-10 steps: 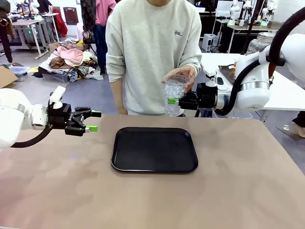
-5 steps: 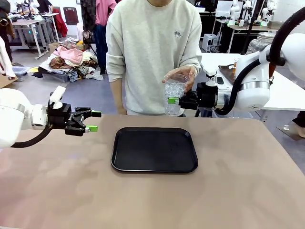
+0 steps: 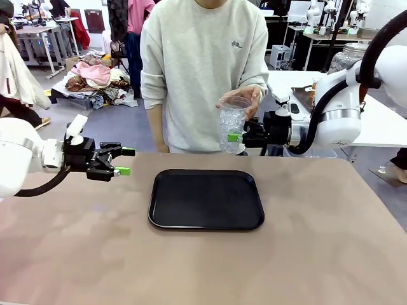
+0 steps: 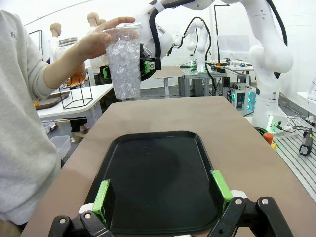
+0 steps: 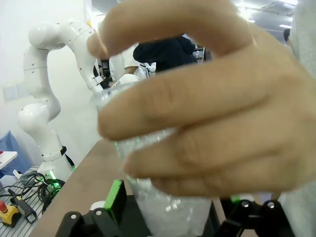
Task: Pour the drink into the iced cup.
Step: Open the gripper to release the iced cup you were holding.
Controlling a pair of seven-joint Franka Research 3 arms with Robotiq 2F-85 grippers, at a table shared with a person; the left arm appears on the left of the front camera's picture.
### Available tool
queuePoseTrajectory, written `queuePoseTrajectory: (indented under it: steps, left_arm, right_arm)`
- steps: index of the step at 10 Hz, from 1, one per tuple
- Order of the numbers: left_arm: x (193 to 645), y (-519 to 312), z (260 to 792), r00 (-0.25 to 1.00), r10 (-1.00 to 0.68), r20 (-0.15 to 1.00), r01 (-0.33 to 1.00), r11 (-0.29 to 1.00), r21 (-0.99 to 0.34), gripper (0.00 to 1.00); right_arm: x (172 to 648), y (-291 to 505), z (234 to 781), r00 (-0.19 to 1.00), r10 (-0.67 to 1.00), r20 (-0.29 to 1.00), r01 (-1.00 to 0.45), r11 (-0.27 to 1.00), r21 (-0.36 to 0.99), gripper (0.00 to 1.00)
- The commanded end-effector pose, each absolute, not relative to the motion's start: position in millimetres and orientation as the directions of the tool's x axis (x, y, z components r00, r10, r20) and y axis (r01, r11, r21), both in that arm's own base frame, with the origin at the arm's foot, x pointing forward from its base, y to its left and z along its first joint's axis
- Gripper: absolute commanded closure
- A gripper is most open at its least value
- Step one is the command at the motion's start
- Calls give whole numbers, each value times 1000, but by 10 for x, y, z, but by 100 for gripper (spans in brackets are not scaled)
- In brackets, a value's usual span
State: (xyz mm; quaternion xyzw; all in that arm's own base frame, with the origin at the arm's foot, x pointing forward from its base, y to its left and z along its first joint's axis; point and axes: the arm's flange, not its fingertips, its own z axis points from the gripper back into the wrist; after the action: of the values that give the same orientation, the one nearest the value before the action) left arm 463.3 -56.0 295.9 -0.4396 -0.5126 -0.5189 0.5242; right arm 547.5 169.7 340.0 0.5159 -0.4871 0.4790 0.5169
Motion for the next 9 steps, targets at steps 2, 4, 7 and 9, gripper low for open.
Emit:
queuePoseTrajectory:
  steps: [2, 4, 7, 9]
  left_arm:
    - [4638, -581, 2980, -57, -95, 994, 994, 85, 65, 0]
    - [4638, -581, 2980, -57, -95, 994, 994, 85, 65, 0]
    - [4638, -581, 2980, -57, -95, 994, 994, 85, 65, 0]
    - [4638, -581, 2980, -57, -95, 994, 994, 85, 65, 0]
  right_arm:
    - [5455, 1368, 3436, 114, 2, 993, -993, 33, 114, 0]
    - [5429, 1063, 3436, 114, -2, 993, -991, 66, 114, 0]
    - [5238, 662, 3401, 82, 21, 996, -994, 75, 80, 0]
    - [5083, 487, 3313, 78, 20, 997, -994, 72, 76, 0]
